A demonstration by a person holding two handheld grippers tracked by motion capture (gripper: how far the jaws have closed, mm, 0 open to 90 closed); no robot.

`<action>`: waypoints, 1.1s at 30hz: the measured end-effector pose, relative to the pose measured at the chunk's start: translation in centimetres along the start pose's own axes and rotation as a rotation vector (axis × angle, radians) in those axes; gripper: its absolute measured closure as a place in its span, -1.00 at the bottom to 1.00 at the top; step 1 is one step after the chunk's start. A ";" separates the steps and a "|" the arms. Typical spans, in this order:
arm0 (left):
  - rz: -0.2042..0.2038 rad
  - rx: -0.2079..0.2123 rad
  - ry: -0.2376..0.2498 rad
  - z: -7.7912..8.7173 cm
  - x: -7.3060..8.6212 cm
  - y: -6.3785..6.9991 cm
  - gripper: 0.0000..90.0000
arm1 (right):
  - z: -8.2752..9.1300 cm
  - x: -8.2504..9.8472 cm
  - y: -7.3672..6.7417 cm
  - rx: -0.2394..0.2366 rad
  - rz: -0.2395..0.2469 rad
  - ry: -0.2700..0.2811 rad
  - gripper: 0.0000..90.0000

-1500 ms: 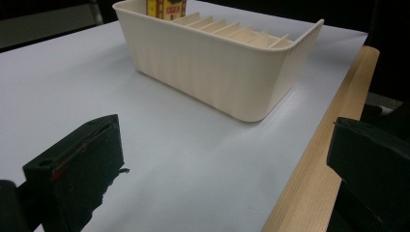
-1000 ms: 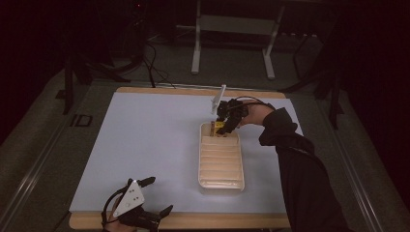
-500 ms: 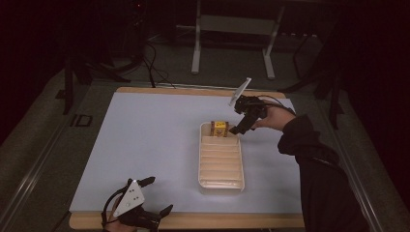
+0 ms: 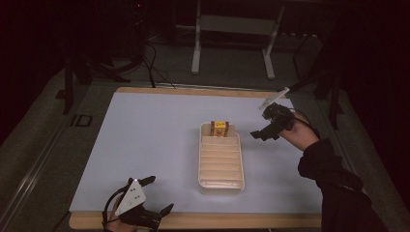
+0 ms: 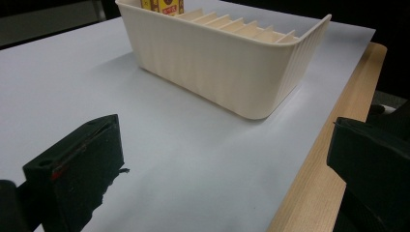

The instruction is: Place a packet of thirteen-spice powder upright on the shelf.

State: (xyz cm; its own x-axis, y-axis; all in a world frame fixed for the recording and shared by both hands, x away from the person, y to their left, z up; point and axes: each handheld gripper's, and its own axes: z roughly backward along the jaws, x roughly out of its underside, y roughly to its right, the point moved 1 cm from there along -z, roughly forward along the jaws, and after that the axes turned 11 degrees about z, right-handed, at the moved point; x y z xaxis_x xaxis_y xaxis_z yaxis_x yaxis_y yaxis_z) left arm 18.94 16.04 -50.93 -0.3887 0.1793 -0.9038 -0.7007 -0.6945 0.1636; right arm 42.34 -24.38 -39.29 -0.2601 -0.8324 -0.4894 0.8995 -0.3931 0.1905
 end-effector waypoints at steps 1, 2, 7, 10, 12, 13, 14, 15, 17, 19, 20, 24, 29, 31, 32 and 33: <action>-0.001 -0.001 0.000 0.0 0.0 0.0 -1.00 | -0.2 0.7 -0.2 0.011 -0.017 -0.008 -0.78; -0.001 -0.001 -0.001 0.0 0.0 0.0 -1.00 | -0.3 1.4 -0.4 0.035 -0.037 -0.012 -0.78; 0.001 -0.002 -0.002 -0.2 0.0 -0.1 -1.00 | -1.0 4.5 -1.4 0.081 -0.129 0.035 -0.78; 0.000 -0.001 -0.003 -0.2 0.0 -0.1 -1.00 | -0.7 6.3 -2.0 0.119 -0.189 0.097 -0.78; 0.001 -0.001 -0.003 -0.2 0.0 -0.1 -1.00 | -0.4 7.5 -2.6 0.130 -0.228 0.133 -0.78; 0.003 -0.001 -0.002 -0.2 0.0 -0.1 -1.00 | -0.3 8.0 -3.0 0.133 -0.243 0.155 -0.78; 0.005 -0.003 -0.002 -0.2 0.0 -0.1 -1.00 | -0.2 8.5 -3.4 0.123 -0.255 0.170 -0.78; 0.008 -0.005 0.001 -0.2 0.0 -0.1 -1.00 | -0.1 9.0 -3.7 0.110 -0.266 0.185 -0.78; 0.012 -0.003 0.006 -0.1 -0.1 -0.2 -1.00 | 0.3 9.7 -4.3 0.091 -0.271 0.222 -0.78; 0.011 -0.005 0.005 -0.2 -0.1 -0.2 -1.00 | 0.8 10.1 -5.0 0.108 -0.265 0.247 -0.78; 0.011 -0.005 0.004 -0.2 -0.1 -0.2 -1.00 | 1.1 10.3 -5.4 0.124 -0.265 0.260 -0.78; 0.010 -0.010 -0.001 -0.2 -0.1 -0.2 -1.00 | 1.6 11.3 -6.7 0.191 -0.317 0.318 -0.78; 0.010 -0.012 -0.005 -0.3 0.0 -0.2 -1.00 | 1.8 12.4 -7.3 0.256 -0.349 0.348 -0.78; 0.011 -0.015 -0.009 -0.3 0.0 -0.3 -1.00 | 1.9 12.6 -7.4 0.273 -0.354 0.352 -0.78; 0.012 -0.014 -0.010 -0.3 0.0 -0.3 -1.00 | 1.9 12.7 -7.5 0.279 -0.359 0.354 -0.78; 0.013 -0.016 -0.010 -0.3 0.0 -0.3 -1.00 | 1.9 12.8 -7.6 0.278 -0.359 0.353 -0.78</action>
State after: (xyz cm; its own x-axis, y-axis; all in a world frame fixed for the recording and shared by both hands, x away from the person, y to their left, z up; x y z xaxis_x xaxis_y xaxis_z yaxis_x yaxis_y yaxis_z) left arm 19.32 15.99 -51.07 -0.4037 0.1775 -0.8975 -0.6863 -0.7075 0.1687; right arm 31.55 -32.83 -45.41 -0.3568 -0.4656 -0.8099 0.6378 -0.7549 0.1530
